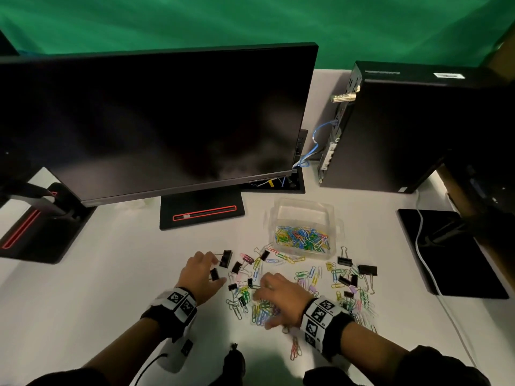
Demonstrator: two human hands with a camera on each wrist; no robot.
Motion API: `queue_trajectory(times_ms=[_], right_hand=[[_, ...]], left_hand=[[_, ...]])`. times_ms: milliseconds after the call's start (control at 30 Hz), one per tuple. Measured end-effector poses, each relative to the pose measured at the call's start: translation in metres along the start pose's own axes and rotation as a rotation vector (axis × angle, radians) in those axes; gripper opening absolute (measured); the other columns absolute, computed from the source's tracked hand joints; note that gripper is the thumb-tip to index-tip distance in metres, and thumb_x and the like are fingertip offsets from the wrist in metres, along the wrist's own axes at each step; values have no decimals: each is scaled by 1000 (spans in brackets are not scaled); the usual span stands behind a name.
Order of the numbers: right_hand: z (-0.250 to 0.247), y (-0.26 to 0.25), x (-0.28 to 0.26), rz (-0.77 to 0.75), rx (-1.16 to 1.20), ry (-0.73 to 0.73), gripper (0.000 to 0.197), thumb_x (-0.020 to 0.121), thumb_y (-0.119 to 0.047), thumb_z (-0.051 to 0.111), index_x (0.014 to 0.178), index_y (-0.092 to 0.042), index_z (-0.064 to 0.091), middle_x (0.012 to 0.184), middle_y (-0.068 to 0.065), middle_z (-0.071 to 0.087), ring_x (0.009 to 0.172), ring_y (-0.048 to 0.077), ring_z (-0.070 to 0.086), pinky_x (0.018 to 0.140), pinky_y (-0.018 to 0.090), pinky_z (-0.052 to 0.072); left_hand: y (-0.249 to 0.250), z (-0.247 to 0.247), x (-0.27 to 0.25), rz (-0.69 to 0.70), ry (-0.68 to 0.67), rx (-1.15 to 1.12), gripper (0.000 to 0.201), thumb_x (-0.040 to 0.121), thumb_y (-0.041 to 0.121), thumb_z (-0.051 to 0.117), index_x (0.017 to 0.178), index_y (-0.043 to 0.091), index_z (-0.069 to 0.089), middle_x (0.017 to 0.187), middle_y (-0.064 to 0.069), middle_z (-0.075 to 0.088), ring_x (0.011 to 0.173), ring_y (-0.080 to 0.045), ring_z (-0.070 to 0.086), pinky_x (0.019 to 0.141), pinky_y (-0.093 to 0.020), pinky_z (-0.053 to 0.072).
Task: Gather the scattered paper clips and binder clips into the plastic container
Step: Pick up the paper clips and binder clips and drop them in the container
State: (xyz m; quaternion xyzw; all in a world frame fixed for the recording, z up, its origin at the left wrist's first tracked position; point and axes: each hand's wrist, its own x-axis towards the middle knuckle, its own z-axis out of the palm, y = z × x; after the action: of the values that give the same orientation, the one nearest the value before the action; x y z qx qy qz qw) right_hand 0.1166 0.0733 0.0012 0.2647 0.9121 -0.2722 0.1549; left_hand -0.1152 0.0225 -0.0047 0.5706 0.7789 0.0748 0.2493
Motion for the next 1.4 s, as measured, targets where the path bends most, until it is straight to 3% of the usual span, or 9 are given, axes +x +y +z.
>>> queue_trajectory(times_ms=[200, 400, 533, 633, 767, 900, 1067, 1233, 1400], right_hand=[[-14, 14, -5, 104, 152, 83, 20, 83, -17, 60, 103, -15, 64, 105, 11, 57, 96, 28, 56, 83, 32, 45], [-38, 42, -16, 232, 357, 304, 24, 89, -13, 54, 109, -17, 66, 103, 5, 71, 82, 13, 62, 77, 19, 44], [-63, 58, -25, 295, 400, 391, 26, 90, -5, 49, 108, -13, 66, 95, 4, 69, 73, 14, 62, 76, 30, 53], [-82, 71, -30, 353, 445, 489, 25, 90, -6, 50, 108, -13, 66, 91, -2, 63, 64, 3, 53, 71, 24, 46], [-95, 87, -30, 445, 451, 618, 27, 86, -3, 53, 107, -15, 64, 99, 7, 67, 74, 19, 59, 78, 29, 52], [-95, 88, -29, 471, 412, 610, 31, 84, -4, 58, 113, -15, 62, 107, 1, 60, 80, 15, 54, 80, 25, 46], [-80, 75, -35, 368, 406, 562, 18, 84, -5, 56, 97, -12, 68, 91, -2, 63, 66, 2, 51, 72, 21, 42], [-51, 67, -39, 338, 273, 396, 19, 83, -10, 56, 98, -14, 67, 102, 4, 66, 86, 17, 60, 86, 32, 50], [-24, 61, -32, 273, 166, 271, 47, 88, -30, 54, 133, -20, 44, 142, 5, 40, 132, 20, 36, 109, 29, 30]], left_hand=[[40, 2, -18, 395, -201, -90, 45, 81, 34, 65, 121, 22, 47, 112, 7, 43, 94, -7, 44, 86, -19, 39], [64, 25, -20, 458, -370, 52, 86, 67, 47, 75, 137, 20, 32, 131, -2, 36, 119, -17, 42, 103, -28, 38], [79, 36, -22, 468, -396, 202, 105, 64, 52, 76, 144, 23, 16, 140, -2, 26, 127, -20, 34, 107, -36, 38], [89, 38, -20, 469, -395, 255, 95, 69, 43, 76, 143, 23, 20, 138, -4, 26, 127, -21, 32, 102, -37, 43], [96, 42, -16, 478, -390, 206, 60, 82, 24, 67, 134, 22, 38, 127, -6, 38, 118, -21, 40, 99, -35, 43], [103, 50, -15, 537, -350, 241, 38, 90, 3, 51, 125, 17, 45, 120, -11, 46, 107, -26, 49, 87, -34, 43], [108, 48, -4, 452, -403, 216, 26, 93, 8, 44, 119, 13, 47, 116, -14, 50, 101, -30, 54, 83, -36, 45], [109, 38, 12, 342, -412, -42, 19, 91, 16, 53, 110, 14, 56, 113, -8, 60, 89, -16, 55, 78, -23, 40], [105, 27, 28, 220, -438, -377, 13, 90, 6, 53, 97, 10, 64, 87, -9, 63, 58, -9, 54, 57, -20, 47]])
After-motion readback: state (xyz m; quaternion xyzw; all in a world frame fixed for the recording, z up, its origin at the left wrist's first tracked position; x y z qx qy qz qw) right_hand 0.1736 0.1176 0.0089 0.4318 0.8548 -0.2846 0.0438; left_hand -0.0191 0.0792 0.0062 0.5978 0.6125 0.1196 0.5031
